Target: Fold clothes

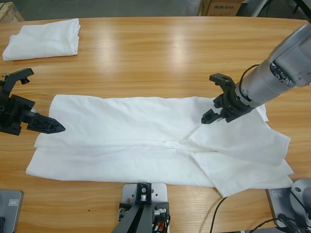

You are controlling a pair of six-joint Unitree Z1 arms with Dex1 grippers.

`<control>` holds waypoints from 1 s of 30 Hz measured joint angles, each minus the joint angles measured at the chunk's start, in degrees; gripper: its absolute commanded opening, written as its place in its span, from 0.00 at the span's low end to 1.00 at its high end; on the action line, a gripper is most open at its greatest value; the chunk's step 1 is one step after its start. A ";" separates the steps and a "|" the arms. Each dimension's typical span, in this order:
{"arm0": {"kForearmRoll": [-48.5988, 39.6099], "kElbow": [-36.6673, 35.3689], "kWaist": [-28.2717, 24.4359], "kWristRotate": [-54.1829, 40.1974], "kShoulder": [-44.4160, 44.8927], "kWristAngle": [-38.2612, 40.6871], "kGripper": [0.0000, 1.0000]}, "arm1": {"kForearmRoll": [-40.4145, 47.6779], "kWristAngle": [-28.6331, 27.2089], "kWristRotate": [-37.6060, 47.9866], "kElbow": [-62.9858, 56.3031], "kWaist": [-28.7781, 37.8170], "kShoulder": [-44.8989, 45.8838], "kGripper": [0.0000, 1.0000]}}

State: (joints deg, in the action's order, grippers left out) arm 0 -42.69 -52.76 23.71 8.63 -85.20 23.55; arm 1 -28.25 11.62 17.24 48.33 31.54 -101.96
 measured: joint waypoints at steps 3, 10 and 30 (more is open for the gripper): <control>0.00 0.00 0.00 0.00 0.00 0.00 1.00 | 0.85 0.00 -0.75 -0.89 -2.04 -0.51 0.88; 0.00 0.00 -0.03 0.00 0.00 0.00 1.00 | 1.25 1.20 -0.99 -1.23 -2.71 -1.53 0.82; 0.00 0.04 -0.04 0.00 0.00 0.00 1.00 | -1.19 1.78 -0.77 -1.77 -1.79 0.92 0.63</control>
State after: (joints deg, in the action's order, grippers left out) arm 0 -42.69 -52.73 23.67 8.63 -85.20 23.55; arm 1 -29.44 13.40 16.47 46.56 29.75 -101.04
